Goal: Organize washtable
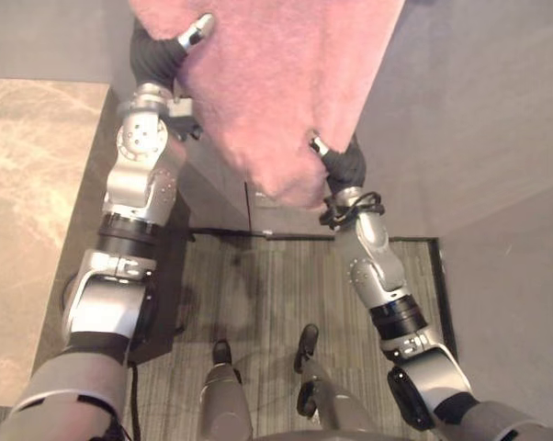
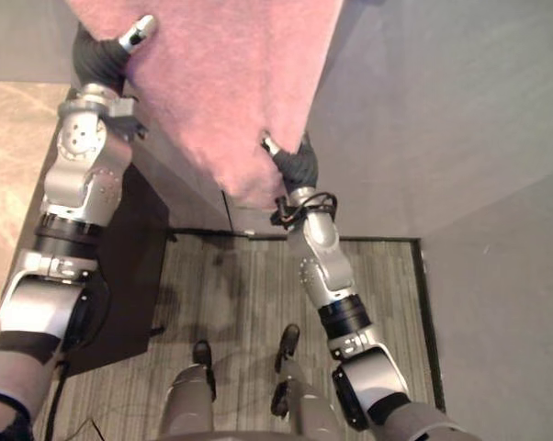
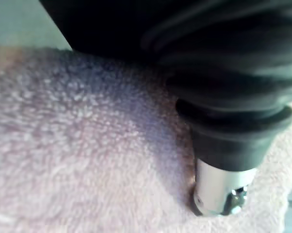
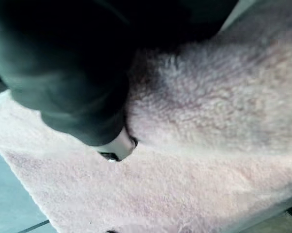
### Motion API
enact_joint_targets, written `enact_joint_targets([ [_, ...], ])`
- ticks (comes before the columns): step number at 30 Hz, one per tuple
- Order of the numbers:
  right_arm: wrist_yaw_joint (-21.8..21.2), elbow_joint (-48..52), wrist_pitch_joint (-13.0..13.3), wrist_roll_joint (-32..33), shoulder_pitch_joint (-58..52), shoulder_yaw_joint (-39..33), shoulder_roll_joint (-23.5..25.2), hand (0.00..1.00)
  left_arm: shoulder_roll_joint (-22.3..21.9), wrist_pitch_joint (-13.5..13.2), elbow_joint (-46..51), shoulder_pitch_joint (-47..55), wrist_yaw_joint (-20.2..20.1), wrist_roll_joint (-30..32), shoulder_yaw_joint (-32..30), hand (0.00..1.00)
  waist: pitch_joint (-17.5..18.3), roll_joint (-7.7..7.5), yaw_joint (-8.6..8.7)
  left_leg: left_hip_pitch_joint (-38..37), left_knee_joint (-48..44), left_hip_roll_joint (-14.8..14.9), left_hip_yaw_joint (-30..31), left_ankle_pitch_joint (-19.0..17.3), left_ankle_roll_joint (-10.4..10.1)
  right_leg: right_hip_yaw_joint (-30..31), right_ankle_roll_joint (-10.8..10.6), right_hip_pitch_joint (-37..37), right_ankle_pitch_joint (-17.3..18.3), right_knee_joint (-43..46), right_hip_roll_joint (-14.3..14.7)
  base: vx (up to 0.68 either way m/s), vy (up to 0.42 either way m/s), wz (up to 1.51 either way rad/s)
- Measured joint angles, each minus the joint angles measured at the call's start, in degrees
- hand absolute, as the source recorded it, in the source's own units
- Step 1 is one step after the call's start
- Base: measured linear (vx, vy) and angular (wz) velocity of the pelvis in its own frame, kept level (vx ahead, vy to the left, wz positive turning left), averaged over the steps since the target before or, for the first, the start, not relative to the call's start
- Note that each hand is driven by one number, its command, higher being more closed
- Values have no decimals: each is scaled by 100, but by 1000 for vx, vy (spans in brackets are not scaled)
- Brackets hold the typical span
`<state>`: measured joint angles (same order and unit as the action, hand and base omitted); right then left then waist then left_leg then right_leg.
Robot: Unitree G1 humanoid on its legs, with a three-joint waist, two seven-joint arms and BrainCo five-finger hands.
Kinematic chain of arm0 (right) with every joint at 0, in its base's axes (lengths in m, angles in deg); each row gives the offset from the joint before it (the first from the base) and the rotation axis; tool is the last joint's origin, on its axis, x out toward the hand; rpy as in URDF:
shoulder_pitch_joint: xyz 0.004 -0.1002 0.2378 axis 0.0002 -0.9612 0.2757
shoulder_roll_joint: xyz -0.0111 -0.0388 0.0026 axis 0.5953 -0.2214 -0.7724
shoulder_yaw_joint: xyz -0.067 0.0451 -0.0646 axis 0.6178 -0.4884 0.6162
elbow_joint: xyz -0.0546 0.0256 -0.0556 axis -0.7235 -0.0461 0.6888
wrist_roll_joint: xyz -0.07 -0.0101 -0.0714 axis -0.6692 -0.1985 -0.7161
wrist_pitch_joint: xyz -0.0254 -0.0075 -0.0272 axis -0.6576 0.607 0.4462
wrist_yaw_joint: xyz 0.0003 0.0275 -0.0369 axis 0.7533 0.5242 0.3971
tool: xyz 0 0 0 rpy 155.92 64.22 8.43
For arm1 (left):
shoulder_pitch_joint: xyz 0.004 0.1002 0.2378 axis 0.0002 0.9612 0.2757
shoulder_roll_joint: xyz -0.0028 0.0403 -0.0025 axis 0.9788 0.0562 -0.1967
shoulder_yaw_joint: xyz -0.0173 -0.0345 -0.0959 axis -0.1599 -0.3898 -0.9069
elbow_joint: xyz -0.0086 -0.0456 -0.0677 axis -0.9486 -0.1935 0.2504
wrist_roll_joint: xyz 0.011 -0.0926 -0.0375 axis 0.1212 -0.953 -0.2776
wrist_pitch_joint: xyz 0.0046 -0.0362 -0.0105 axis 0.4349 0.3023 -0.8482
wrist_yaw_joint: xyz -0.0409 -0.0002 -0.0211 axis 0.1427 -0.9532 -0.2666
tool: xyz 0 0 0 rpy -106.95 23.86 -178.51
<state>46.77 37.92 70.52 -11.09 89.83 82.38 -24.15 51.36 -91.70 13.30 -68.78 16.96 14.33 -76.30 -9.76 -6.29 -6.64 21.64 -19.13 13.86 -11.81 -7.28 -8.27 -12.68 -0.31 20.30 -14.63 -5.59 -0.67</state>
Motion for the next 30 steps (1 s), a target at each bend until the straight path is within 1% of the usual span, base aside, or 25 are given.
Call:
enact_joint_targets([
  [2,10,-158,1,-3,97,-5,-29,0,-54,-1,-8,0,83,144,-159,100,-19,21,4,0,7,-4,7,0,0,-3,2,0,-1,0,0,46,54,1],
  [6,22,-161,1,-14,112,7,-61,0,-107,-7,-7,-1,113,246,-344,100,-40,43,21,0,30,-9,25,0,0,-24,5,-3,-7,0,0,57,52,2],
  [10,87,-292,1,-19,125,23,-54,0,-162,-15,-6,-16,113,378,-345,100,-42,41,32,-9,53,-22,57,1,1,-46,-4,-24,-15,1,-9,48,49,4],
  [11,96,-366,-7,-22,125,38,-53,0,-165,-16,-5,-25,113,416,-347,0,-67,42,29,-34,68,-33,59,2,3,-38,-4,-45,-15,1,-18,30,55,3],
  [15,103,-378,-23,-24,126,42,-57,0,-164,-15,0,-43,121,466,-373,0,-233,38,23,-86,113,-67,66,9,13,11,-27,-87,-30,-3,-46,-1,61,1],
  [18,102,-378,-27,-24,126,34,-59,0,-161,-5,-1,-34,110,471,-369,0,-253,35,13,-94,113,-70,65,10,14,16,-27,-87,-30,-3,-47,8,37,-1],
  [21,90,-378,-37,-24,124,-17,-62,0,-127,-1,-2,28,-89,470,-328,0,-256,36,3,-118,113,-74,61,18,16,17,-28,-95,-33,-3,-47,19,21,0],
  [24,69,-378,-40,-24,91,-84,-69,0,29,2,1,186,-360,469,-156,0,-257,37,7,-140,122,-70,54,18,16,24,-90,-106,-77,-3,-45,34,51,-2],
  [26,51,-377,-41,-23,-89,-116,-68,0,288,12,6,272,-619,468,186,0,-257,37,-15,-145,115,-65,57,17,17,29,-132,-121,-108,-3,-48,20,54,2],
  [27,40,-377,-46,-22,-153,-117,-68,0,364,18,29,306,-715,469,242,0,-257,37,-19,-150,114,-65,57,17,18,30,-132,-129,-108,-4,-52,16,43,2],
  [29,-83,-375,-82,-22,-375,-123,-24,0,566,56,124,461,-1018,498,370,0,-257,38,-41,-179,112,-59,55,17,18,31,-132,-164,-108,-6,-52,21,50,2],
  [30,-147,-356,-114,-22,-504,-131,1,0,587,103,164,564,-1158,648,376,0,-257,38,-40,-198,111,-49,52,17,18,30,-134,-190,-106,-9,-48,13,38,2],
])
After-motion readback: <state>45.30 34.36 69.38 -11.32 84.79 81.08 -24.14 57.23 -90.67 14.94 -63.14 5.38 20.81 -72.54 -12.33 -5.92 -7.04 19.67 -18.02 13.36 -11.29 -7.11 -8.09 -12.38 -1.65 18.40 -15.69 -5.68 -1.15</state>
